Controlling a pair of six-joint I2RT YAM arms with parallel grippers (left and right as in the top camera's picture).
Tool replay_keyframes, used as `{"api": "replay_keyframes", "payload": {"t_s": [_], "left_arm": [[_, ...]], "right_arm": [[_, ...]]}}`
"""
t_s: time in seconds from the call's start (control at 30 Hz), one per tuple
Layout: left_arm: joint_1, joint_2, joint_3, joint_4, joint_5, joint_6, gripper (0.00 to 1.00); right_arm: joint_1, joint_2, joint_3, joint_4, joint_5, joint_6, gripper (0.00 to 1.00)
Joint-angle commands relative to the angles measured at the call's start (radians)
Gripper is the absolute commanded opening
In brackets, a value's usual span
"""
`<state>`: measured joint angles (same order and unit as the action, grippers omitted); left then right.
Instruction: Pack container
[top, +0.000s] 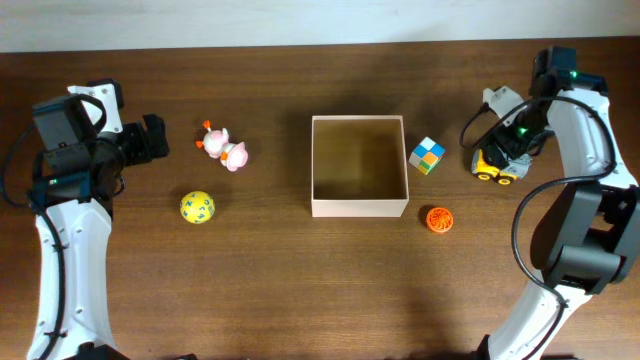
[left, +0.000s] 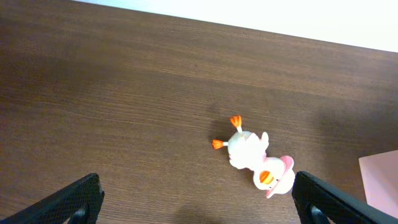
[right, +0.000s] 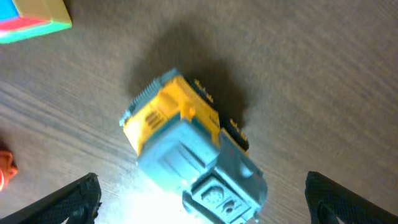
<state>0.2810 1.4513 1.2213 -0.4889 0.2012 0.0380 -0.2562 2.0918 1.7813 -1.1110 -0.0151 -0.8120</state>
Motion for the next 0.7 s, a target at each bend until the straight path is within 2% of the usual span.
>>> {"api": "replay_keyframes", "payload": {"t_s": [0.0, 0.67], "left_arm": [[0.004, 0.009, 0.019, -0.002, -0.008, 0.016, 0.99], [0.005, 0.009, 0.019, -0.002, -0.009, 0.016, 0.99]], "right_arm": [[-0.031, 0.019, -0.022, 0.0, 0.01, -0.022, 1.0], [-0.031, 0.058, -0.06, -0.008, -0.003, -0.018, 0.98]]}}
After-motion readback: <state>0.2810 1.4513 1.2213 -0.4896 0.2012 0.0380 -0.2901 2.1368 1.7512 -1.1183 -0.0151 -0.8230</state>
